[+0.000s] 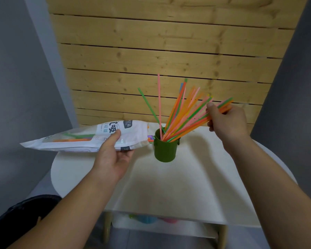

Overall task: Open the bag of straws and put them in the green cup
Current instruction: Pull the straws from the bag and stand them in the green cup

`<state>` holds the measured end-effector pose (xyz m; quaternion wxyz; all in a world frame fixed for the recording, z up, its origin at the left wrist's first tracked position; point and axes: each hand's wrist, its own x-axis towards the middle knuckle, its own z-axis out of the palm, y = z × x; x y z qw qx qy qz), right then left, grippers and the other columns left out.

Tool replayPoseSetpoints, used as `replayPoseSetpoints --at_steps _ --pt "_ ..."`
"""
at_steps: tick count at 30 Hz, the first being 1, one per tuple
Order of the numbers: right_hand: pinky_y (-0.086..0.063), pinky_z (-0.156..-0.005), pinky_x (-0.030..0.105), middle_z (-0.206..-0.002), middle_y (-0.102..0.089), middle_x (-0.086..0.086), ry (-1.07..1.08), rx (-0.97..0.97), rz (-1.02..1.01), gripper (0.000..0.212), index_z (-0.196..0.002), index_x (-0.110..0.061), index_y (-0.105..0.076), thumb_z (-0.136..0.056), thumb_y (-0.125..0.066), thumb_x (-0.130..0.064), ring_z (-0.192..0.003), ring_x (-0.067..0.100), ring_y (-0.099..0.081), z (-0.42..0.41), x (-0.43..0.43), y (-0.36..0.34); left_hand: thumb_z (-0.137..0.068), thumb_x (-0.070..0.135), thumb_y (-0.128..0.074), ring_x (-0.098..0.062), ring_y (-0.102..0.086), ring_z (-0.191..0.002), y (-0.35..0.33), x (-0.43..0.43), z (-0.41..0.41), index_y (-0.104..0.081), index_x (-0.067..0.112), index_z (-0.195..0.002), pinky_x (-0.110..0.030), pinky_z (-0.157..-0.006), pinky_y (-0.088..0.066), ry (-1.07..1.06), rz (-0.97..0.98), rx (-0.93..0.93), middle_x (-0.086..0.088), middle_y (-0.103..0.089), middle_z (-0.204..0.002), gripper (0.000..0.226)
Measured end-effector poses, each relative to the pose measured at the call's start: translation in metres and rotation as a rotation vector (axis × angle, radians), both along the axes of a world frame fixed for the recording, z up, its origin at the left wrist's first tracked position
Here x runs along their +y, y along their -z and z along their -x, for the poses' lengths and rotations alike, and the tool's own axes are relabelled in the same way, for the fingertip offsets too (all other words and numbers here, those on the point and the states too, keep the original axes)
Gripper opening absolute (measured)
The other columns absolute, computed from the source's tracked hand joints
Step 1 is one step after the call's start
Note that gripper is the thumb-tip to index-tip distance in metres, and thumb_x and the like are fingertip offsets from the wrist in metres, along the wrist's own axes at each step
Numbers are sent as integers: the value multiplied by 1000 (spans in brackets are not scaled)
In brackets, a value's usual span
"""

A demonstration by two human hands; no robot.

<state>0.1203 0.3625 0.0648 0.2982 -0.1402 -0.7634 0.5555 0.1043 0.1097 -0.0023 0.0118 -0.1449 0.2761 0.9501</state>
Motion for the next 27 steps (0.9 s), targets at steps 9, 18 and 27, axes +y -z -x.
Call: replayPoseSetpoints --at_steps 9,18,27 --pt "-48 -51 29 -66 -60 2 -70 -19 220 20 -76 -12 -66 -89 -72 -25 -57 14 -55 19 -15 16 -93 5 -66 -21 -78 -88 -1 -5 -1 -66 14 -110 -40 -76 -64 12 24 -17 -7 -80 -99 19" --pt "-51 -46 25 -66 -58 2 -81 -18 235 14 -80 -15 -62 -91 -70 -19 -57 16 -59 33 -23 32 -92 4 -68 -22 -77 -95 -3 -3 -4 -62 17 -121 -45 -91 -59 -4 23 10 -7 -80 -104 32" --pt "-57 -57 34 -65 -55 -4 -39 -8 104 12 -85 -17 -60 -92 -69 -20 -67 18 -66 45 -30 38 -93 4 -66 -20 -78 -89 -4 -6 -6 -64 17 -118 -42 -87 -60 9 36 17 -5 -81 -99 28"
